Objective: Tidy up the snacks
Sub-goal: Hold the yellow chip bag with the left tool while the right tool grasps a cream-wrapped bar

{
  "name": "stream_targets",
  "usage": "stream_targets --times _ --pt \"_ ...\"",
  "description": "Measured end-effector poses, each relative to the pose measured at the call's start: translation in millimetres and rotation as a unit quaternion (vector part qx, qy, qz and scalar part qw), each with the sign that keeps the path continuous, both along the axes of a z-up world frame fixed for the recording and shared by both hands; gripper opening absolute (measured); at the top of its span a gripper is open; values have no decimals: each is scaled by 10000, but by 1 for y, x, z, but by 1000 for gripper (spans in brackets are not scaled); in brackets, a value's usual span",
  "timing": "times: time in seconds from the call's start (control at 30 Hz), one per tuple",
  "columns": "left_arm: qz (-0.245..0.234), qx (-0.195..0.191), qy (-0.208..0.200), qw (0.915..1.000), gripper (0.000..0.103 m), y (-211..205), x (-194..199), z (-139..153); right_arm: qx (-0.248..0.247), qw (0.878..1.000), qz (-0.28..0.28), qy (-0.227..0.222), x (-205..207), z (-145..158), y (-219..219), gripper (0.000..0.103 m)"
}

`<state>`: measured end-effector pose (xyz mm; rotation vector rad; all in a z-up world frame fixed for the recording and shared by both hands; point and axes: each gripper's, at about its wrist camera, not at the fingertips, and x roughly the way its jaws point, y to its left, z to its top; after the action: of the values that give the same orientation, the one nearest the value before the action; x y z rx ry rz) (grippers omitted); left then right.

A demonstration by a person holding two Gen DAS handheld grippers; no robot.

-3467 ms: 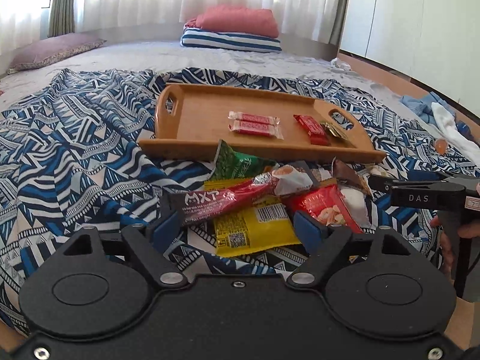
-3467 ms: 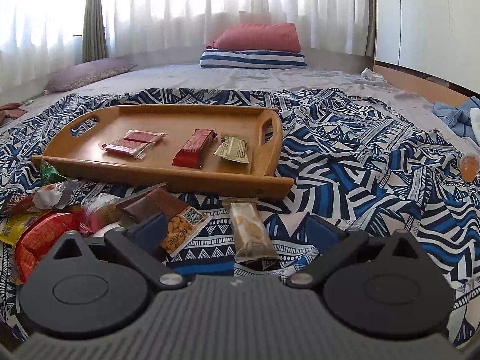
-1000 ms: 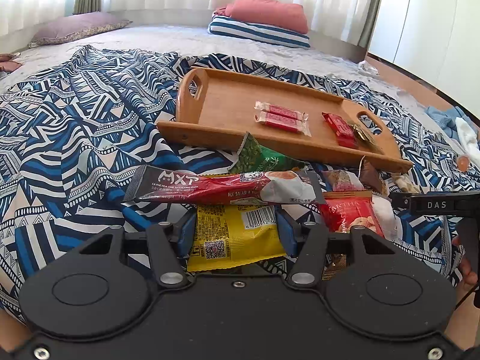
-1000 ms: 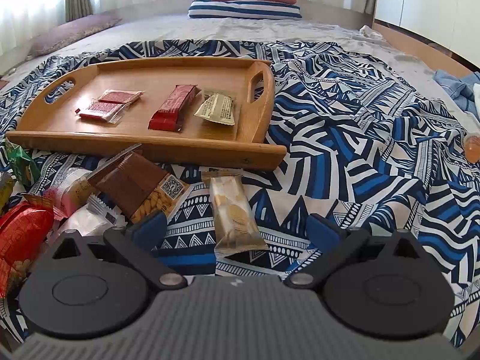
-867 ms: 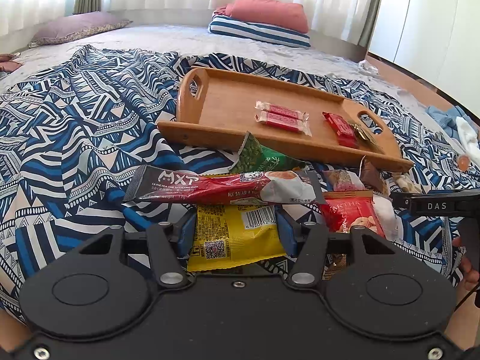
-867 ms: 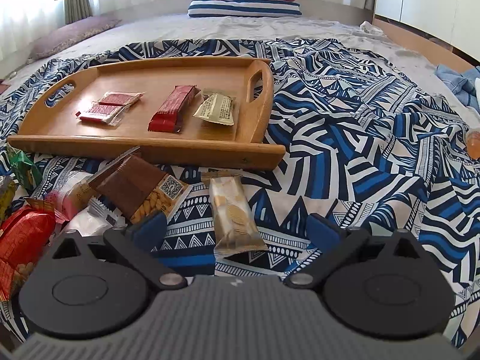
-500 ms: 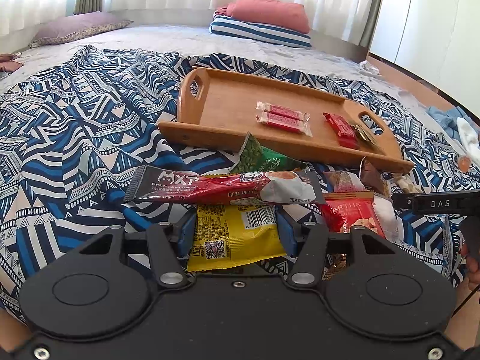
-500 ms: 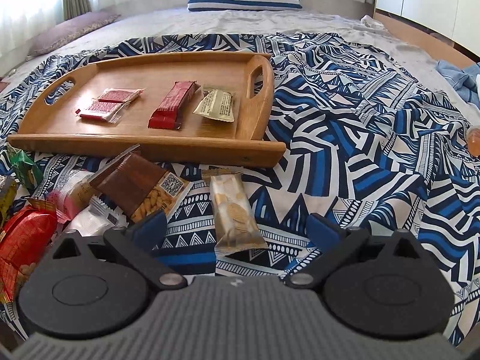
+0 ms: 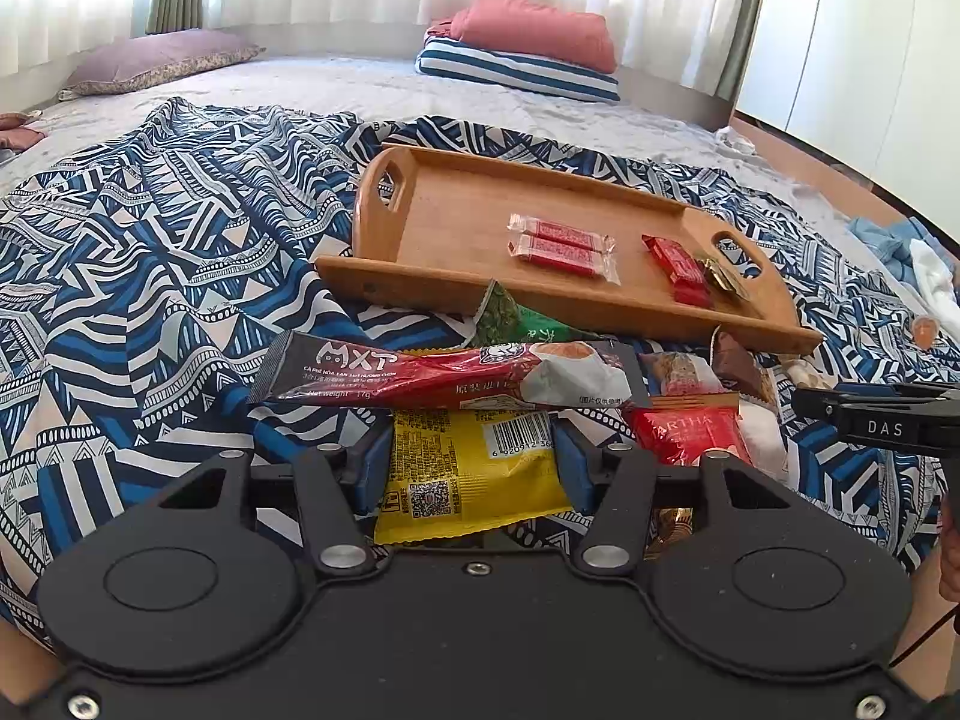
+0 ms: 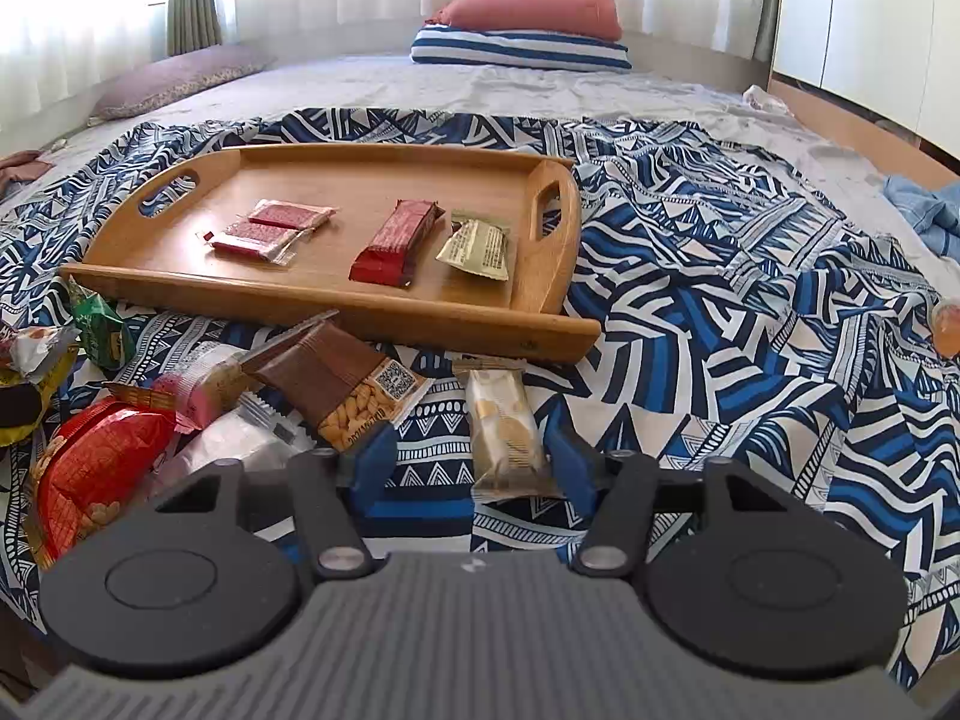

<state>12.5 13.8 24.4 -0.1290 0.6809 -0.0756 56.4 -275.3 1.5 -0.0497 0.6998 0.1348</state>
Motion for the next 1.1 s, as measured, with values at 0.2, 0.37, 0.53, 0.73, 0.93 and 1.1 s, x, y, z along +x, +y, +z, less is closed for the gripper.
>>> stream_targets --times 0.2,0.37,0.53,0.73,0.93,1.1 --pt "-14 -28 -38 10000 53 0 -2 4 4 9999 -58 -128 -3 4 -3 30" --pt "-50 16 -60 10000 53 -3 -2 4 -184 9995 -35 -270 -4 7 0 35" --pt "-74 65 12 10000 53 -5 0 -1 -278 9992 -25 -291 4 5 6 55" --pt "-103 193 3 9998 63 -7 2 -8 -402 9986 -178 -298 14 -5 12 61" --pt "-194 325 47 9993 64 -11 8 -11 -368 9986 -281 -269 19 -12 11 61" --pt "-343 193 33 9992 52 -13 4 -4 -294 9991 -196 -244 19 -12 12 37"
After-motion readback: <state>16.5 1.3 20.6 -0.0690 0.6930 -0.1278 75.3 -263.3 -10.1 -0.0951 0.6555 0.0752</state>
